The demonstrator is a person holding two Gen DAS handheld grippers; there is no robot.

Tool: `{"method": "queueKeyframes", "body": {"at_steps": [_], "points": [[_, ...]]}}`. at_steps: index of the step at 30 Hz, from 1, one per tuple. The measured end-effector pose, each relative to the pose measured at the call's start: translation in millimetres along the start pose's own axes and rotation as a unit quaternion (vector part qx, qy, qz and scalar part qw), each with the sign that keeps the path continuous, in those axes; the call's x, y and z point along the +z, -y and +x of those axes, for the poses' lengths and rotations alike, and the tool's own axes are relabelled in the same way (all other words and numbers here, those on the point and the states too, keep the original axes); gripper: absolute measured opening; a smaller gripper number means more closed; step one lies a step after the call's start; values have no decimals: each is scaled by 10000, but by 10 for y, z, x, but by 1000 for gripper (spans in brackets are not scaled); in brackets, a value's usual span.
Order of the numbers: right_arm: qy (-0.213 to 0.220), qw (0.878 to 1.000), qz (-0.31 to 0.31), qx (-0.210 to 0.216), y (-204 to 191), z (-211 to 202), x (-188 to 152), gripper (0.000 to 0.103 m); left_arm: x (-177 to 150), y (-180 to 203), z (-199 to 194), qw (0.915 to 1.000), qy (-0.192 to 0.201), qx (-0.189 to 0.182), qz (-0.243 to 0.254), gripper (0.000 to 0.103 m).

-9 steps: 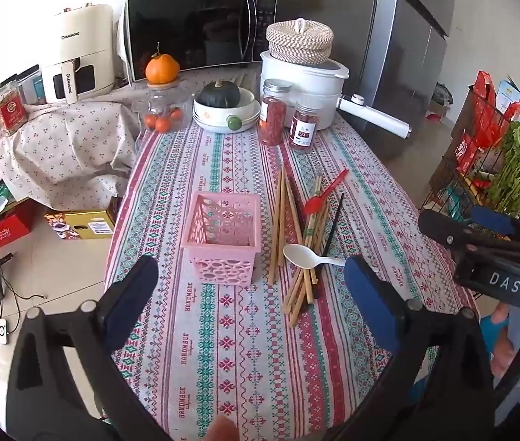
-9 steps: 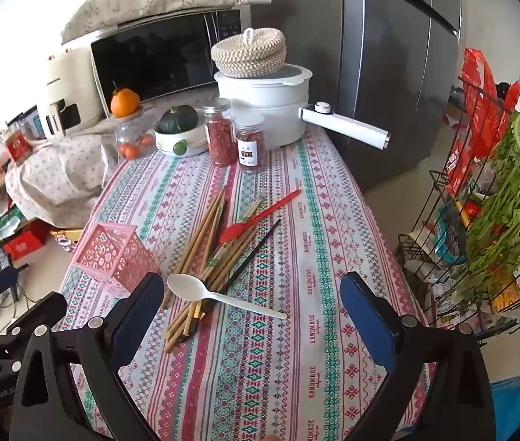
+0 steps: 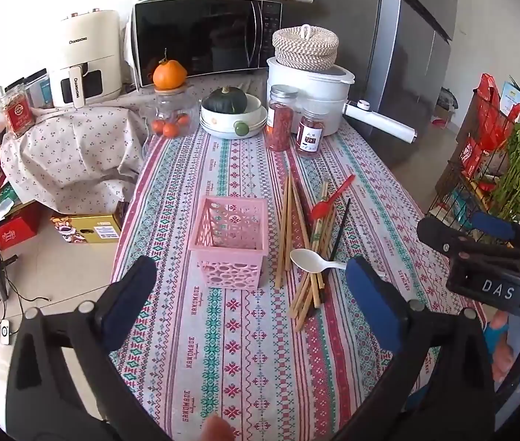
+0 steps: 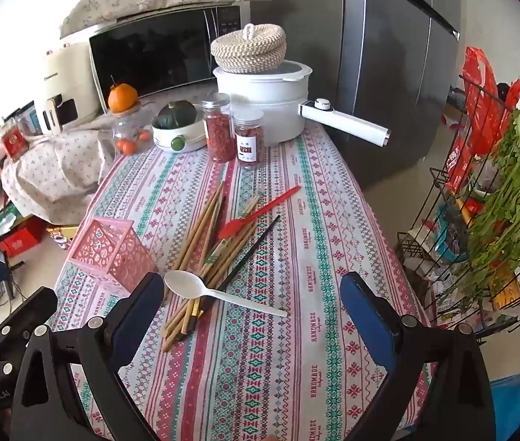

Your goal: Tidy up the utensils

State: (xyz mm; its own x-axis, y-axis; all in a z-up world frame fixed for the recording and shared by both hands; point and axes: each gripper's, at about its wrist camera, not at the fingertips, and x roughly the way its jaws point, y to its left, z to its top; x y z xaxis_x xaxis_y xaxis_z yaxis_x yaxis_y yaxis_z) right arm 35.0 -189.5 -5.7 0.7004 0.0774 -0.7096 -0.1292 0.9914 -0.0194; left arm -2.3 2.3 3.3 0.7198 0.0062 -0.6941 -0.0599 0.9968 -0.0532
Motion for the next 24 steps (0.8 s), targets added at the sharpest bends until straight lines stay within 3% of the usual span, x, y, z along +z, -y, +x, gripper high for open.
{"method": "queueKeyframes", "body": {"at_steps": [24], "points": [[58,10000,-26,-30,26,-19,28,98,-67,-2,71,9999,-67,-37,-116,102]]}}
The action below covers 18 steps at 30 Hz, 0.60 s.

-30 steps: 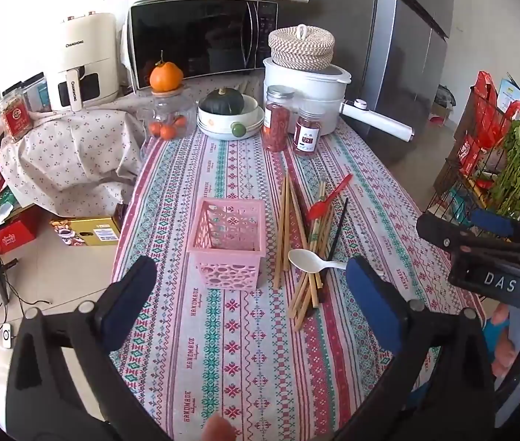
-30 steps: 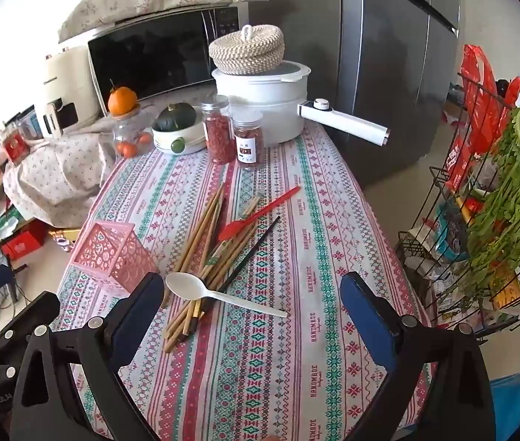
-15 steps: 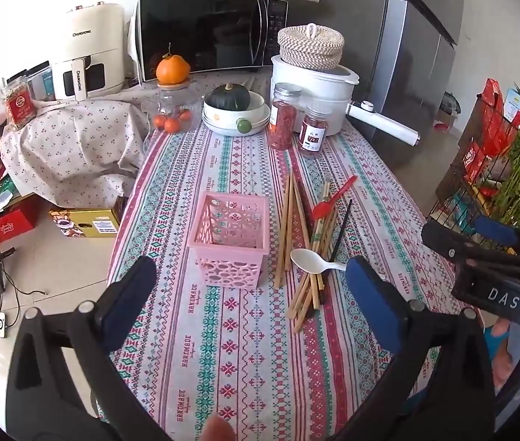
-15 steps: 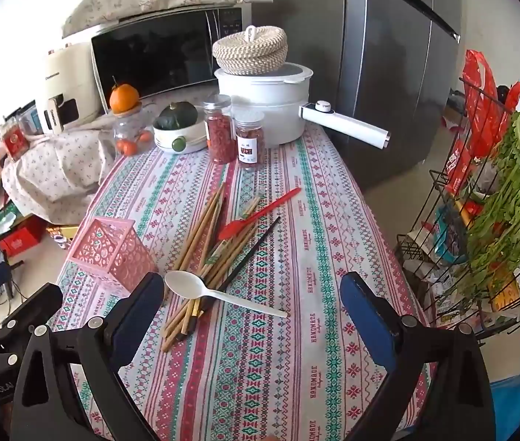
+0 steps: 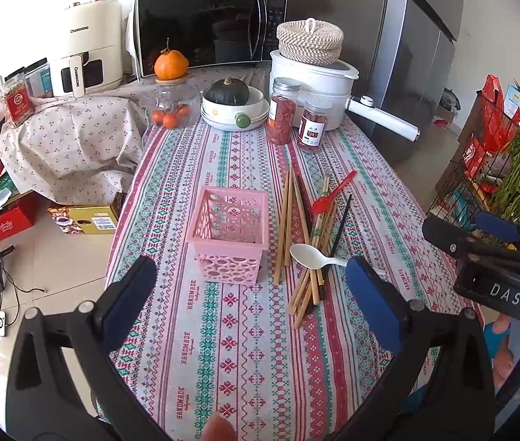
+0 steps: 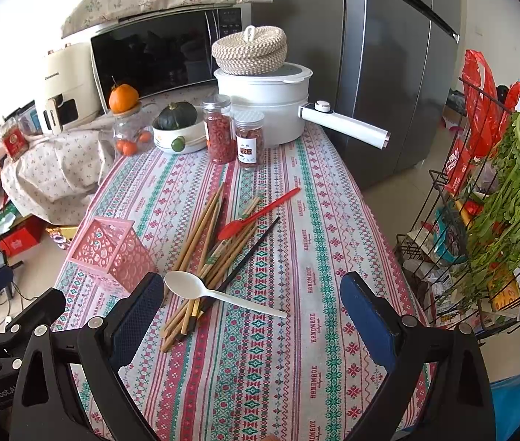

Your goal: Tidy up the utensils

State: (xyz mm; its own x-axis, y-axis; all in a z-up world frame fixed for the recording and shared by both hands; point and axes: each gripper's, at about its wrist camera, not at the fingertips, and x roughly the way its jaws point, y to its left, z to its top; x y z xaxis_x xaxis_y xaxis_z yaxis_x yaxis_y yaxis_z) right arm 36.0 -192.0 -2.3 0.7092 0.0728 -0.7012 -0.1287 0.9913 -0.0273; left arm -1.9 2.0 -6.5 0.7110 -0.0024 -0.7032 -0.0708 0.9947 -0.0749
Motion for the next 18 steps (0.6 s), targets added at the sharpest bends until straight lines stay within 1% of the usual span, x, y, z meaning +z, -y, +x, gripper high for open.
{"method": "queueKeyframes", "body": {"at_steps": [18], "points": [[-57,10000,-24,-8,-9,34,-18,98,-19,1,-5,10000,26,13,15,102]]}}
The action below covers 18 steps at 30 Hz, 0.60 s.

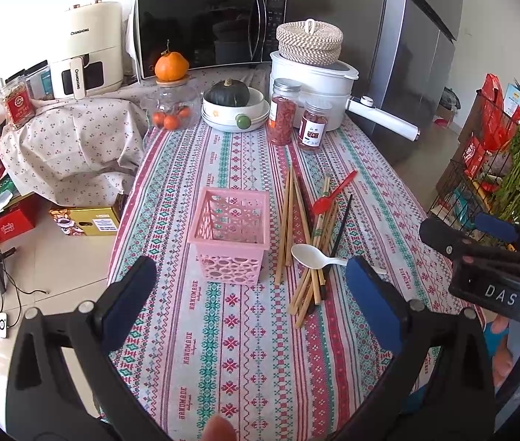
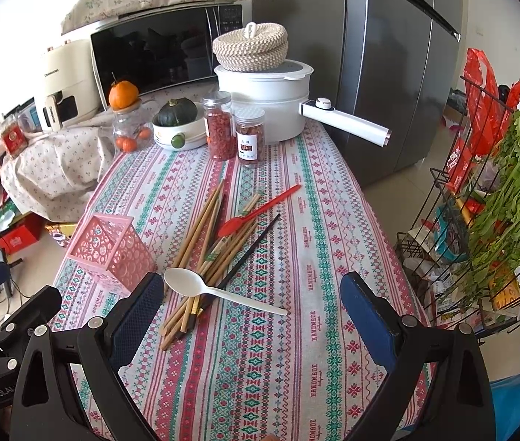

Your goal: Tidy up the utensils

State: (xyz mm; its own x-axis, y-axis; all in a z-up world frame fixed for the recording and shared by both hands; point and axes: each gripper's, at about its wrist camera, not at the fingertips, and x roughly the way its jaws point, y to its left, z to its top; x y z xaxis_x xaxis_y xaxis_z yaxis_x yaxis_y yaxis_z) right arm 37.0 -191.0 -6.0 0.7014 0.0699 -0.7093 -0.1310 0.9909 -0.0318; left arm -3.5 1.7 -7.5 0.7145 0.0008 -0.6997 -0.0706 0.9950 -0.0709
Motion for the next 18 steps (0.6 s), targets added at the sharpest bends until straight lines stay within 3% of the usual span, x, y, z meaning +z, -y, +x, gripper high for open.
{"method": "queueKeyframes", "body": {"at_steps": [18], "points": [[-3,10000,-3,-2,-10,2,-3,98,7,6,-7,10000,-17,-33,15,102]]}}
